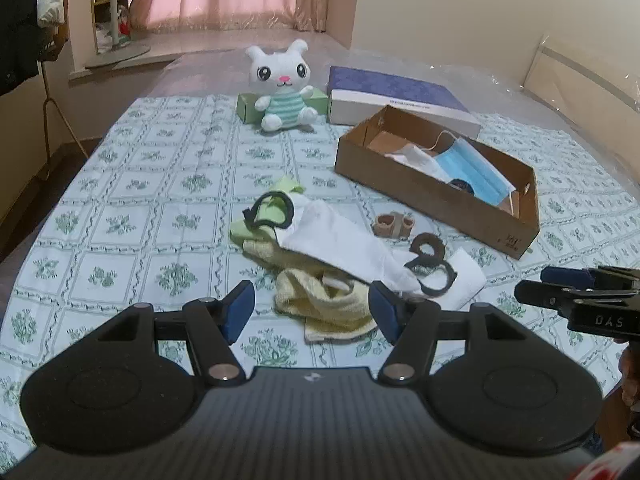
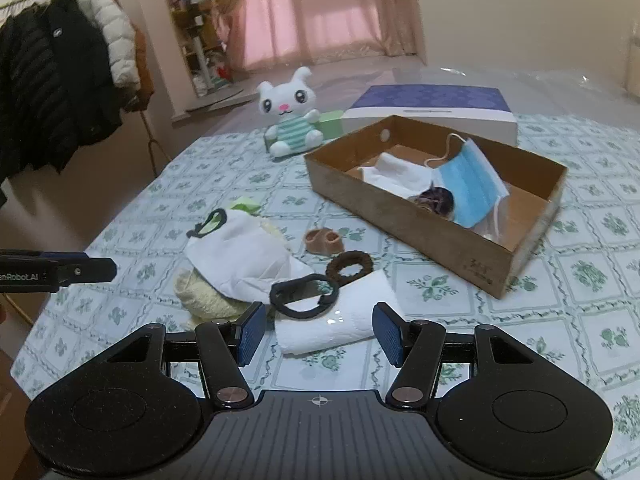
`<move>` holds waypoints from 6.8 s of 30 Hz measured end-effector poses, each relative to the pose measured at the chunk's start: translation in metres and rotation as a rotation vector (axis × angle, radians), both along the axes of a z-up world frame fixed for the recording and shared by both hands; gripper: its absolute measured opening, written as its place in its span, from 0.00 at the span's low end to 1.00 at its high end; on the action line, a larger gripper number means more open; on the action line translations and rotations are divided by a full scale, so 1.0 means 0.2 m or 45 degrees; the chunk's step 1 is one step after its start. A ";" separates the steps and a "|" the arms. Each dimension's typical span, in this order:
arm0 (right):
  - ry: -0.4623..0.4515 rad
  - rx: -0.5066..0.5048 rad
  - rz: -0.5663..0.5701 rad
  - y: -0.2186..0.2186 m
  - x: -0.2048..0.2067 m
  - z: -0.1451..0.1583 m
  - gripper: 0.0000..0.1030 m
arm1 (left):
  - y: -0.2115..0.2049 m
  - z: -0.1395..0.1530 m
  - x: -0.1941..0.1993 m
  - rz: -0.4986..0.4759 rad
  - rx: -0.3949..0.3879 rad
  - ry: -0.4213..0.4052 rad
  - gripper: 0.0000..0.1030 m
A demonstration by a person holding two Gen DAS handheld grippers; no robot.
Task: Organize soft objects
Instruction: 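Move both grippers back over the pile of soft items on the bed, then grasp the white eye mask with the right gripper while the left gripper grasps the green cloth, then carry the eye mask and green cloth into the cardboard box and release both, then move both grippers back over the remaining items on the bed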
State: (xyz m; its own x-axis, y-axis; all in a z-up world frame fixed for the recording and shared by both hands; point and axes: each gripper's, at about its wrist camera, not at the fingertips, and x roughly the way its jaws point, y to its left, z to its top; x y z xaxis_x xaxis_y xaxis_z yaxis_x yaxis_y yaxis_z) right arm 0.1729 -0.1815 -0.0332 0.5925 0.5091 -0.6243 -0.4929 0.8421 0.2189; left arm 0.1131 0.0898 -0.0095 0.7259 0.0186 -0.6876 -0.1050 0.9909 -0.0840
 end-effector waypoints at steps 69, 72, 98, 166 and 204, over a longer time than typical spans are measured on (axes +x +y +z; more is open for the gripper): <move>-0.419 0.214 0.020 0.16 0.36 0.19 0.06 | 0.20 -0.32 0.63 -0.042 0.012 0.078 0.58; -0.423 0.229 0.026 0.22 0.43 0.18 0.06 | 0.22 -0.35 0.71 -0.044 -0.011 0.087 0.58; -0.373 0.221 0.070 0.31 0.55 0.13 0.06 | 0.29 -0.31 0.89 -0.023 0.011 0.034 0.01; 0.062 -0.149 0.029 0.04 1.41 -0.23 0.06 | -0.48 -0.47 1.91 -0.288 0.108 0.163 0.01; -0.060 -0.036 -0.204 -0.19 0.87 0.07 0.62 | -0.52 -0.10 1.34 -0.415 0.149 0.066 0.56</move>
State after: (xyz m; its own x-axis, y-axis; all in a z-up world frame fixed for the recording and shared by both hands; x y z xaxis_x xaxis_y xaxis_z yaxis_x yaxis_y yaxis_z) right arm 0.3462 -0.2201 -0.0186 0.6938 0.3884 -0.6065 -0.3612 0.9162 0.1736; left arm 0.3813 -0.0149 -0.0288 0.6709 -0.1278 -0.7304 0.2174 0.9756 0.0290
